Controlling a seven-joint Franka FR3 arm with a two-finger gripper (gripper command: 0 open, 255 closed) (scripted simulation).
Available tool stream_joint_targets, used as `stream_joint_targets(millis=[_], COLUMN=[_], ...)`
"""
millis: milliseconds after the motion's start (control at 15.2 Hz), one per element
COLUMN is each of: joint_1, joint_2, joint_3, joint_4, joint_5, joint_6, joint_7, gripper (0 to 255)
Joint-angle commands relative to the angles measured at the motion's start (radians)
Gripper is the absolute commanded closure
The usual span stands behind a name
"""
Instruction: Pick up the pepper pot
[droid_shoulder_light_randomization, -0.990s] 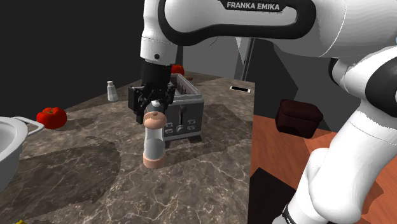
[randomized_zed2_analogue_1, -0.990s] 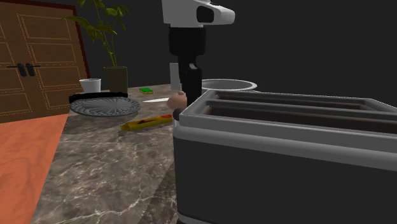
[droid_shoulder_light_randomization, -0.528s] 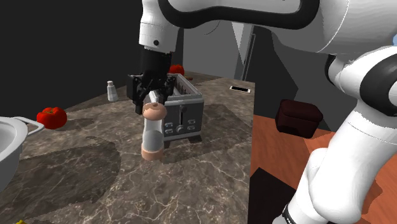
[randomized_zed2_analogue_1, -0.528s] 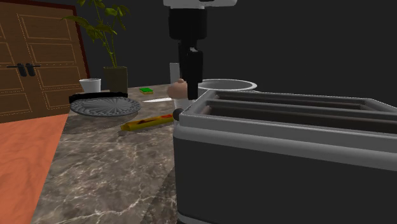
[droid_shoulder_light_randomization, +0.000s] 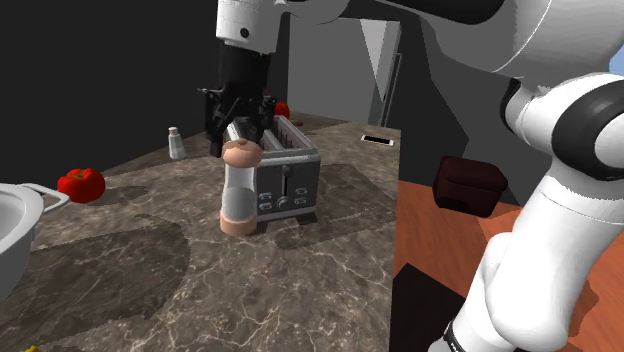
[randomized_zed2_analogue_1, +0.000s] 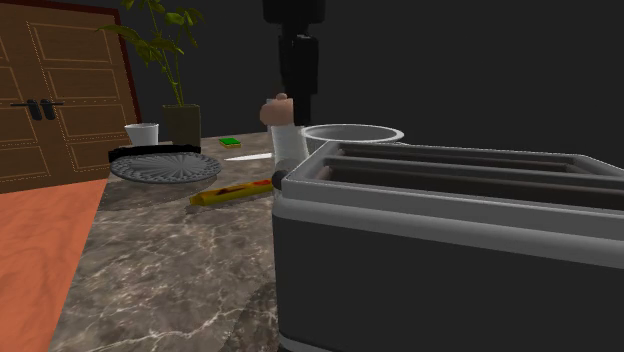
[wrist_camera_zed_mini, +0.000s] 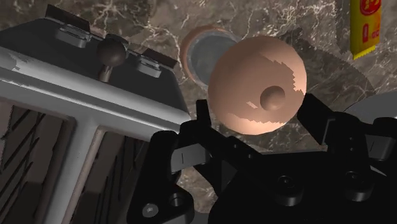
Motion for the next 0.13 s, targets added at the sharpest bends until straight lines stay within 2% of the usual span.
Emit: stream_joint_targets(millis=[0,66], joint_1=[0.002,0.002], joint_2=[0.009,0.009], joint_3=[0.002,0.002], joint_4=[0.028,0.027], joint_5=[-0.003,-0.003], joint_6=[-0.018,-0.018], joint_7=[0.006,0.006], gripper=[255,255])
